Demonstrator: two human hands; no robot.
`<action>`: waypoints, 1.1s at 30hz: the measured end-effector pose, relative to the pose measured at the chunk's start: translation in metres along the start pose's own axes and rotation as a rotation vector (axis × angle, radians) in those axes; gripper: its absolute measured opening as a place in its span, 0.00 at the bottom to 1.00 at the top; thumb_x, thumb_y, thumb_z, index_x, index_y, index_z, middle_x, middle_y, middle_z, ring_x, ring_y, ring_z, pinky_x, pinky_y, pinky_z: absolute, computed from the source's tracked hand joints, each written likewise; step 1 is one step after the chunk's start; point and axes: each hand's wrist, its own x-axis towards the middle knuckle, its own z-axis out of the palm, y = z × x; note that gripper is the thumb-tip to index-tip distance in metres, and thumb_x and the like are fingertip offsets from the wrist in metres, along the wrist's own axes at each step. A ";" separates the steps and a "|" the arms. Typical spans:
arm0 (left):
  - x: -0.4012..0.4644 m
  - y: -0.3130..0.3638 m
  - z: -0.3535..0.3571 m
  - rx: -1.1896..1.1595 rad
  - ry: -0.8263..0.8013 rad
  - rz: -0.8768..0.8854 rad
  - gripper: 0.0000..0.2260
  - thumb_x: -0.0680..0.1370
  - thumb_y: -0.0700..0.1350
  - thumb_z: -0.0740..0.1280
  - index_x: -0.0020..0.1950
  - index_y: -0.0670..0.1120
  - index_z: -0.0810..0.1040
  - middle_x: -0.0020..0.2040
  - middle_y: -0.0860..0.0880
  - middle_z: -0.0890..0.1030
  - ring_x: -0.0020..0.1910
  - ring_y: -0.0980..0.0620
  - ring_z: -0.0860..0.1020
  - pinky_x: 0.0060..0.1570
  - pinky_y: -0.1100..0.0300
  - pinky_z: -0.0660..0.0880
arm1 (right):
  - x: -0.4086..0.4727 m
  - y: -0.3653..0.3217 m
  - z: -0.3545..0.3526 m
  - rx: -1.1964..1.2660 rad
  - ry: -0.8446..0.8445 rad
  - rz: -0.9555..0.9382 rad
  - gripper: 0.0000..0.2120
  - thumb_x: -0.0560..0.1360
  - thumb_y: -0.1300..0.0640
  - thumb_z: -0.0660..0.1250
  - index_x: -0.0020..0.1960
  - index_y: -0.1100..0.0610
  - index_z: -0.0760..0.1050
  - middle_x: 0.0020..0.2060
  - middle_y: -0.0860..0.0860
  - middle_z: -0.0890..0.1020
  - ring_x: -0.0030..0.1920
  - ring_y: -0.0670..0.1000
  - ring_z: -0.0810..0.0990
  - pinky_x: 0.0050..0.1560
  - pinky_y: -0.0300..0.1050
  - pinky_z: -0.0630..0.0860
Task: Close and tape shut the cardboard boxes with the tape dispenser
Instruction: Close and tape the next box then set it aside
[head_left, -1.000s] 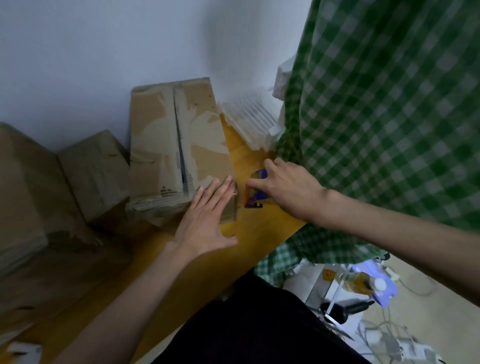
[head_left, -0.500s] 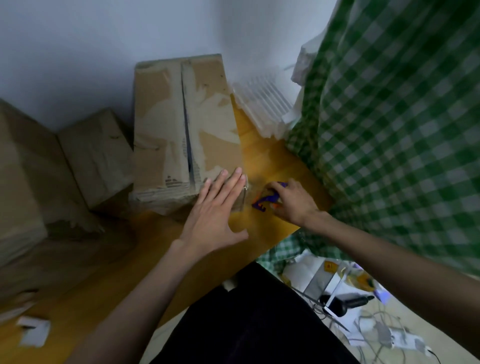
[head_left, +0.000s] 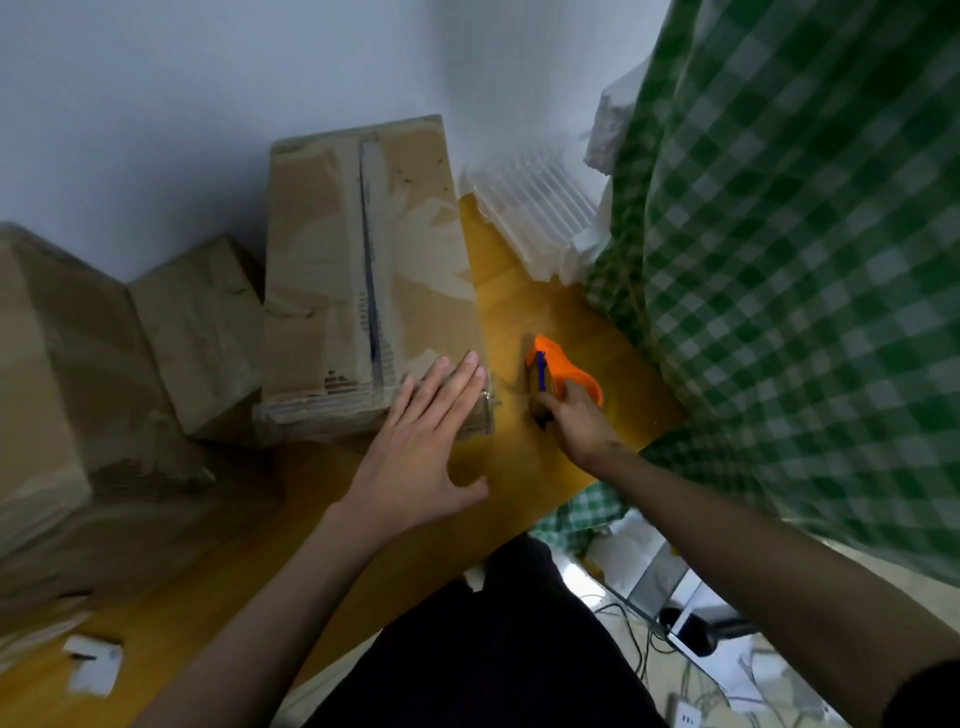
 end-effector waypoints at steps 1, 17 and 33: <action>0.000 0.000 0.000 -0.004 -0.005 -0.002 0.50 0.73 0.68 0.63 0.82 0.53 0.36 0.81 0.57 0.34 0.80 0.54 0.33 0.79 0.46 0.39 | -0.001 -0.006 0.000 0.082 -0.002 -0.010 0.08 0.79 0.43 0.64 0.56 0.42 0.69 0.51 0.52 0.76 0.47 0.54 0.77 0.48 0.57 0.77; 0.000 0.005 -0.006 -0.005 -0.039 -0.019 0.49 0.74 0.65 0.65 0.82 0.52 0.38 0.81 0.58 0.34 0.80 0.54 0.34 0.78 0.48 0.37 | 0.000 -0.054 -0.060 1.536 -0.507 0.470 0.20 0.80 0.42 0.64 0.52 0.59 0.81 0.40 0.57 0.86 0.40 0.52 0.85 0.44 0.46 0.81; 0.001 0.005 -0.006 -0.019 -0.044 -0.011 0.49 0.73 0.64 0.66 0.83 0.51 0.39 0.82 0.56 0.36 0.81 0.52 0.35 0.78 0.46 0.38 | -0.005 -0.078 -0.029 1.719 -0.083 0.462 0.07 0.77 0.68 0.69 0.49 0.58 0.75 0.35 0.52 0.81 0.37 0.49 0.77 0.34 0.36 0.75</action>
